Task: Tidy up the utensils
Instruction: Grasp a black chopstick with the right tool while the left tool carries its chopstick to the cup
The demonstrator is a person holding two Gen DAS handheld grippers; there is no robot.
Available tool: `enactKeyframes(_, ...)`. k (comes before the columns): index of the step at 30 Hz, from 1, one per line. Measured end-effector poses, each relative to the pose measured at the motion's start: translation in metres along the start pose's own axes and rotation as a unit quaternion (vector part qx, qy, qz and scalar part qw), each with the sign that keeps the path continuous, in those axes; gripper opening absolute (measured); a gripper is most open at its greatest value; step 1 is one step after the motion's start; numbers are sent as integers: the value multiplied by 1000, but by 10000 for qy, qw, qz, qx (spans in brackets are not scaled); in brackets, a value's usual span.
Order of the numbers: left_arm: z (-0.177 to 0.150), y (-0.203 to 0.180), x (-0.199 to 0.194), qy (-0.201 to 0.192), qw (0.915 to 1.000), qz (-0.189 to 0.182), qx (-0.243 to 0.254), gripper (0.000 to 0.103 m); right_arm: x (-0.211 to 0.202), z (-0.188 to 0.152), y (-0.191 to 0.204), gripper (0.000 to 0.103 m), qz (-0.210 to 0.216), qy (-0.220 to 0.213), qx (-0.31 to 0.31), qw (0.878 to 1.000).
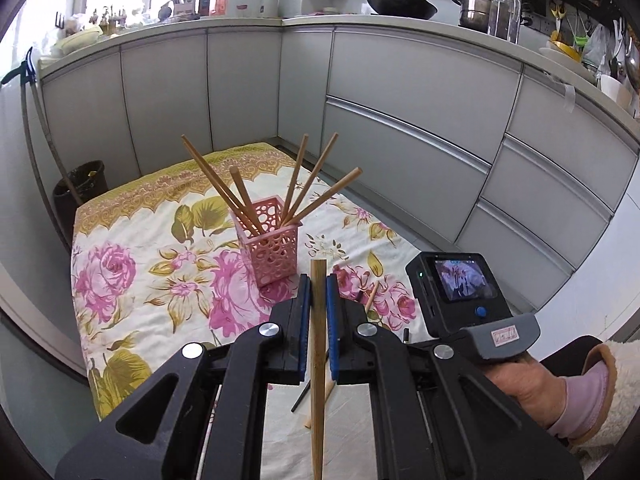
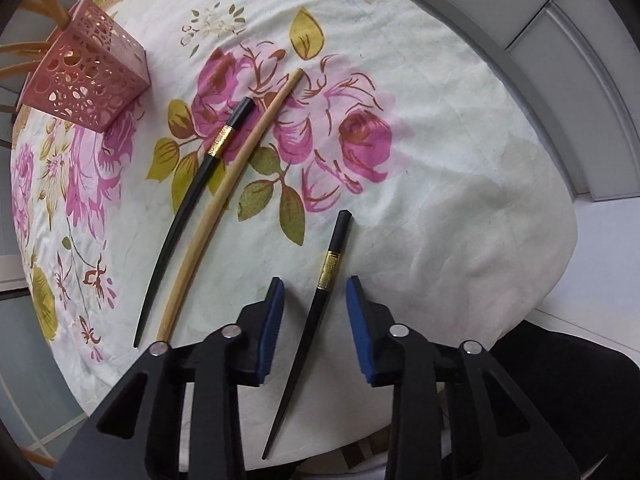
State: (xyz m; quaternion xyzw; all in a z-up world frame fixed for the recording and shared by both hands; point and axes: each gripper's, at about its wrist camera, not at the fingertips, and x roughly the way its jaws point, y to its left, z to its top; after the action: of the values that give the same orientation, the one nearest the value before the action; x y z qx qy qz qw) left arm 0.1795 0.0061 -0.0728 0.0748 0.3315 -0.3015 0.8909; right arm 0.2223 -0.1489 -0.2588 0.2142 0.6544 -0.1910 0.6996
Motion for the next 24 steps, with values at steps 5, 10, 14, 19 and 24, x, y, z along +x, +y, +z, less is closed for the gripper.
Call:
enactKeyframes(5, 1, 5, -11, -144, 9995, 265, -54, 7, -1, -5, -2, 8, 97, -139, -7, 9999)
enactKeyframes(10, 3, 6, -18, -257, 9989, 364, -127, 7, -19, -4, -15, 7, 490, -442, 29, 9978)
enactKeyframes(14, 4, 4, -20, -304, 9985, 440, -122, 7, -40, -5, -30, 7, 783, -778, 73, 9939)
enactKeyframes(19, 5, 4, -23, -405, 9979, 460, -221, 7, -69, -8, -53, 7, 1134, -1233, 182, 9857)
enactKeyframes(24, 8, 9, -29, -565, 9967, 417, -417, 7, -91, -1, -79, 7, 1563, -1660, 360, 9730)
